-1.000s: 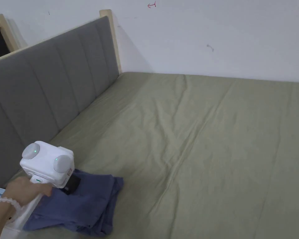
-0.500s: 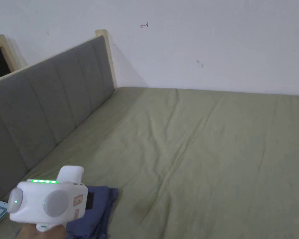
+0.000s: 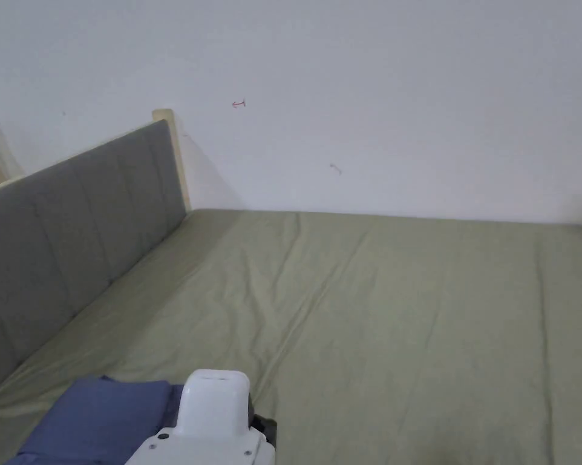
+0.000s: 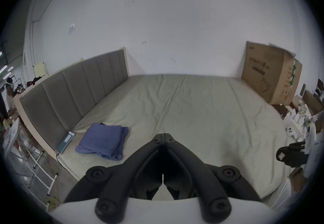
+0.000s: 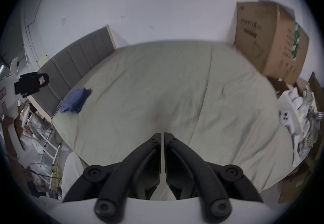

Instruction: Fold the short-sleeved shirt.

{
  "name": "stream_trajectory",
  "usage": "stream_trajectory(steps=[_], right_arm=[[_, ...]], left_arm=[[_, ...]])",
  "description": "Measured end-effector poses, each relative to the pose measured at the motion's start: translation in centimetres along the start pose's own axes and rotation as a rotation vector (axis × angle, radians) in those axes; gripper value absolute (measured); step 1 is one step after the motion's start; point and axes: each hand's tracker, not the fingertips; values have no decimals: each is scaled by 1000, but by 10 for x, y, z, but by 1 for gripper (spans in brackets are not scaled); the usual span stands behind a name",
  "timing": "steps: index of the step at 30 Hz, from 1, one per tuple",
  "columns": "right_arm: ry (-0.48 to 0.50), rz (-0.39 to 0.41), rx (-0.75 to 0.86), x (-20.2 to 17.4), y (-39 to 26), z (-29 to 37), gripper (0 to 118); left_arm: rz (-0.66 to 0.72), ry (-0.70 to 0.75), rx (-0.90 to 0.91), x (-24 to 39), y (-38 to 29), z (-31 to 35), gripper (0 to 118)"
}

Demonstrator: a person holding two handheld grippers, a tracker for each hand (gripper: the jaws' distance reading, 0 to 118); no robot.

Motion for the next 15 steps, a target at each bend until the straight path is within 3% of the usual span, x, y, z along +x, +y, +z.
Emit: stream_trajectory(steps=[3,6,8,11,13,15], right_arm=[[-19,18,113,-11,9,27,4],[-61,31,235,-19,16,53,5],[-91,47,295,-23,19,66,6],[-159,88,382,-29,22,81,33],[-213,103,446,-31,23,86,70],[-228,75,461,-31,22,87,98]], left_arm=[[19,-48,39,16,6,24,0],[-54,-30,167,29,11,44,0],[-61,2,212,32,14,56,7],[5,-60,234,26,15,68,25],[23,-73,217,24,17,73,47],[15,-76,211,25,15,75,67]])
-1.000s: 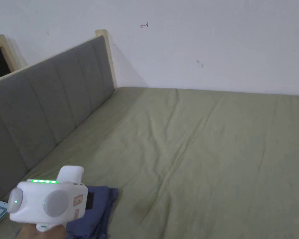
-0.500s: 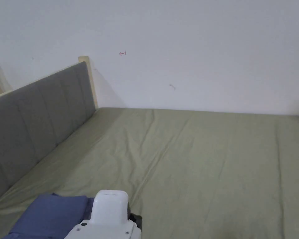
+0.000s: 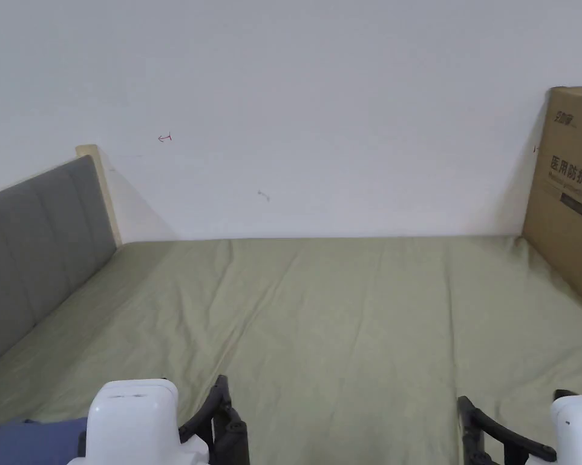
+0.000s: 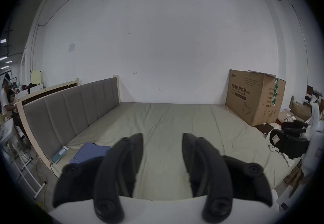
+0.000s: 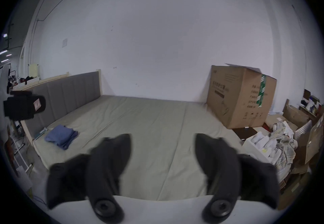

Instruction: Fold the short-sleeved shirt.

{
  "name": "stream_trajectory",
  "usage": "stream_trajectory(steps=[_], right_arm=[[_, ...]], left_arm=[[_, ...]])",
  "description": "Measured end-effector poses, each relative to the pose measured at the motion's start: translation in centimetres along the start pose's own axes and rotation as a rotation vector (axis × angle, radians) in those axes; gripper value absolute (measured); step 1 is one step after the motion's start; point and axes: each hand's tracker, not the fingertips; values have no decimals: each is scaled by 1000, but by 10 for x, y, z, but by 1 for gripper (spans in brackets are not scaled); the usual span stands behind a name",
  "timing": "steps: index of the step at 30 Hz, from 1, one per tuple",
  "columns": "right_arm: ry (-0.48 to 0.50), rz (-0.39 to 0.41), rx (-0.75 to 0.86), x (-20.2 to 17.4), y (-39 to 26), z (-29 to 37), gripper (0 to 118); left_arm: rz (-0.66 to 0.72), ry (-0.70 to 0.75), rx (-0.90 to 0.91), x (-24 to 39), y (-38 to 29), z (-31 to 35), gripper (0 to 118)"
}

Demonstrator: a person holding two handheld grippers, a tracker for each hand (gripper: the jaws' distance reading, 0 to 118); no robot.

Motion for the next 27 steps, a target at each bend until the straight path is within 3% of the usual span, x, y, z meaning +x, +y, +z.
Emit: stream_trajectory(steps=[3,6,9,13,27], right_arm=[[3,-18,37,2,-2,6,102],[-13,16,60,-2,-2,9,103],[-21,60,70,-8,-3,10,103],[6,40,73,-10,-1,10,103],[33,26,31,0,0,2,103]], left_arm=[[-18,2,21,3,-1,4,101],[57,0,135,4,1,16,109],[37,1,122,7,7,18,112],[-7,-14,55,10,14,19,112],[70,41,-45,17,32,18,112]])
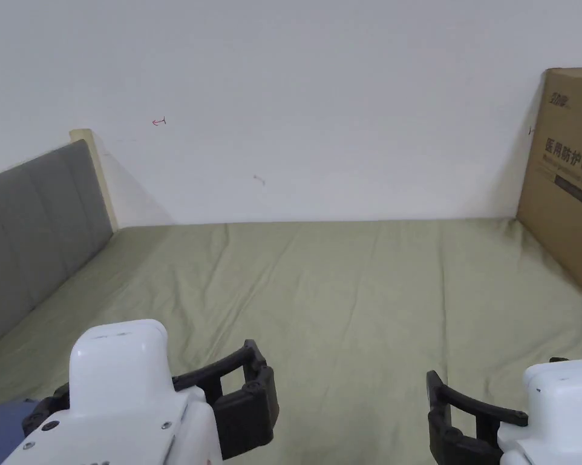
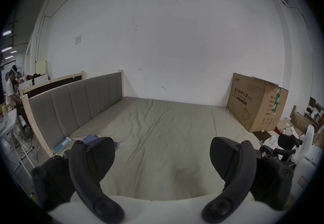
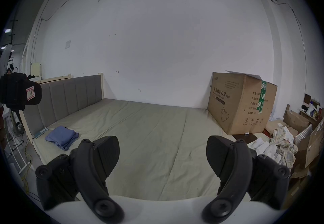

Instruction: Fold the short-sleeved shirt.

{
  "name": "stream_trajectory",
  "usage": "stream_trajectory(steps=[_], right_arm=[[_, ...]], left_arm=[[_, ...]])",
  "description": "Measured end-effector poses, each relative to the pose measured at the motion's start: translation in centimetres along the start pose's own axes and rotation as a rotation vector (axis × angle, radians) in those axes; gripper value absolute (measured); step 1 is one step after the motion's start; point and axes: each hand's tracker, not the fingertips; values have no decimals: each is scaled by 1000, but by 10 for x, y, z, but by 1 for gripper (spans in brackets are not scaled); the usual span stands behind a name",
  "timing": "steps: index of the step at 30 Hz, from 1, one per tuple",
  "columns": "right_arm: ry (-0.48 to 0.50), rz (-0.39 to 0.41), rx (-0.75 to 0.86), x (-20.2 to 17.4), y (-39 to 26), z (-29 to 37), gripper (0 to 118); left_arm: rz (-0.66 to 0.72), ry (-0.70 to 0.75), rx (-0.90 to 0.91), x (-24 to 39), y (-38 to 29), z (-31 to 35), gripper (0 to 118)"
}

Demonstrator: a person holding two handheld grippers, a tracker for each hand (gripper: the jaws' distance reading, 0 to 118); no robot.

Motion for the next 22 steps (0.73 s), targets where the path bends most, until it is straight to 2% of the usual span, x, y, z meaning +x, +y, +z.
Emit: stream_trajectory(steps=[13,22], right_arm=[[-8,-2,-18,1,-3,-1,103],[-14,-1,-20,1,-4,1,103]], left_arm=[[-88,25,16,7,-4,0,112],[-71,32,5,2,-10,-2,112]])
